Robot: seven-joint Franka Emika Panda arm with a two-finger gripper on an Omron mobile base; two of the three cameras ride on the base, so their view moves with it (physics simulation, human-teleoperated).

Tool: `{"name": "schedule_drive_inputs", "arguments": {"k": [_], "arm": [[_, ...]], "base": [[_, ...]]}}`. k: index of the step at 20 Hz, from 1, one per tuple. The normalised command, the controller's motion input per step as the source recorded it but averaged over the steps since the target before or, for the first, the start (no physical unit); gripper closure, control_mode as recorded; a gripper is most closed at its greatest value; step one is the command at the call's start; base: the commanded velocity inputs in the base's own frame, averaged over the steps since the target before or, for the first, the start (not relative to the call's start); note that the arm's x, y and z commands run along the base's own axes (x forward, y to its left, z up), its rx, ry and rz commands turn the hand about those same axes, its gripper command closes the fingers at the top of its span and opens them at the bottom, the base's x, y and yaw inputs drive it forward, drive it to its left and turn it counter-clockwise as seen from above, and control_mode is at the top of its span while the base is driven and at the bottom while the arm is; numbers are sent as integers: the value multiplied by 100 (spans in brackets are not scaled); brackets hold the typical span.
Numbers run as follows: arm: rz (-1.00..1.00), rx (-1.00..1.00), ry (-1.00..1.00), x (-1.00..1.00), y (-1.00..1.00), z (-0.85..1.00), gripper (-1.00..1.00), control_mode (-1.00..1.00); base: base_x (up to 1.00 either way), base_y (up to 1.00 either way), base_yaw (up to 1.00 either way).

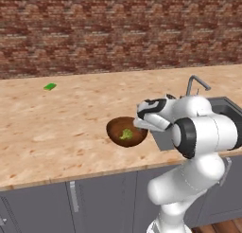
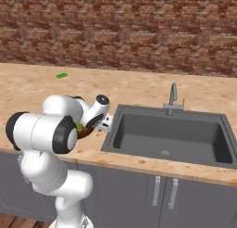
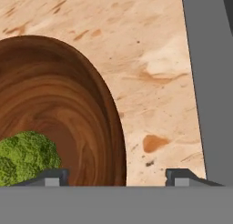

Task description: Move the cup from next to the sink to the open cabinet. Then, move the bowl with the broccoli to the fridge to clear the area for faucet cleaning.

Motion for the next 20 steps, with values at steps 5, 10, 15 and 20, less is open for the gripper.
{"name": "schedule_drive_inputs", "arguments": {"k": [5, 10, 15, 20], "arm": [[0, 0, 1, 2, 0, 0, 100, -100], [-1, 1, -2, -13, 0, 0, 100, -100], [-28, 4, -17, -54, -1, 43, 100, -100], [-46, 10, -23, -79, 0, 96, 100, -100]], "base": [[0, 0, 0], [0, 0, 0], [0, 0, 0], [0, 0, 0]]}}
